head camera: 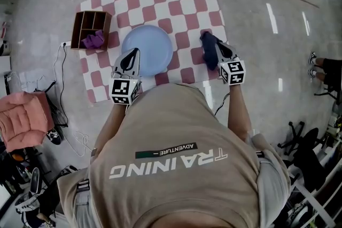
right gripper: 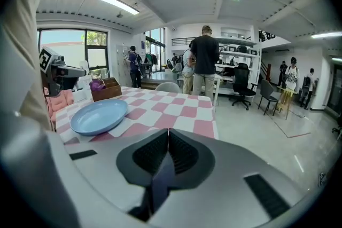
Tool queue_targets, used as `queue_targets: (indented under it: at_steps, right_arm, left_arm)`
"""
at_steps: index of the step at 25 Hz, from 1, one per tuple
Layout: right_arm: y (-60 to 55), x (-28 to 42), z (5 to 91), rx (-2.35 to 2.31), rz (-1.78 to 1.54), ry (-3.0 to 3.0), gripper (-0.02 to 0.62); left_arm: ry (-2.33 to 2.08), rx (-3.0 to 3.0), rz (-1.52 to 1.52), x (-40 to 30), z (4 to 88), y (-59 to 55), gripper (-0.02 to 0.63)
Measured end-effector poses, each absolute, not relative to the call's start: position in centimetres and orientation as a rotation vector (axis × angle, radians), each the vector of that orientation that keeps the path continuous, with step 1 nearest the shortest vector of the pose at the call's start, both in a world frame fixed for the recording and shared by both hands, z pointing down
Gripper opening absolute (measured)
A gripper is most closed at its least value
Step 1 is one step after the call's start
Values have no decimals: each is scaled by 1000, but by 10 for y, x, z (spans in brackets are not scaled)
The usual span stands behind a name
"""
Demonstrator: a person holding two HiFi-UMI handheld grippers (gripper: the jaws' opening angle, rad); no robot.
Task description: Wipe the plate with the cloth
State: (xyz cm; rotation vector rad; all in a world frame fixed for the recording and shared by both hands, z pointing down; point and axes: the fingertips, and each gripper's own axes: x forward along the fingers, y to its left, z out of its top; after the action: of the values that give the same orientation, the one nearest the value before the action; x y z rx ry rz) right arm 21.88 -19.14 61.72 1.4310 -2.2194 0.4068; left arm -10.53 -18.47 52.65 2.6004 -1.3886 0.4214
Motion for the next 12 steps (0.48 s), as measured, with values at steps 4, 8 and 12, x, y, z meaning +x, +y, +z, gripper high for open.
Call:
queue_targets:
  at_steps: [4, 8, 12]
  right_arm:
    - [-191, 221, 638, 1405, 448, -2186, 18]
    - [-188, 227, 659, 1390, 498, -2144, 18]
    - [-184, 227, 664, 1379, 515, -2132, 18]
  left_arm:
    - [-1418, 2607, 462, -112, 527, -182, 15]
    - [-1443, 2597, 466, -118, 527, -181, 15]
    - [-1460, 2578, 468, -123, 526, -179, 15]
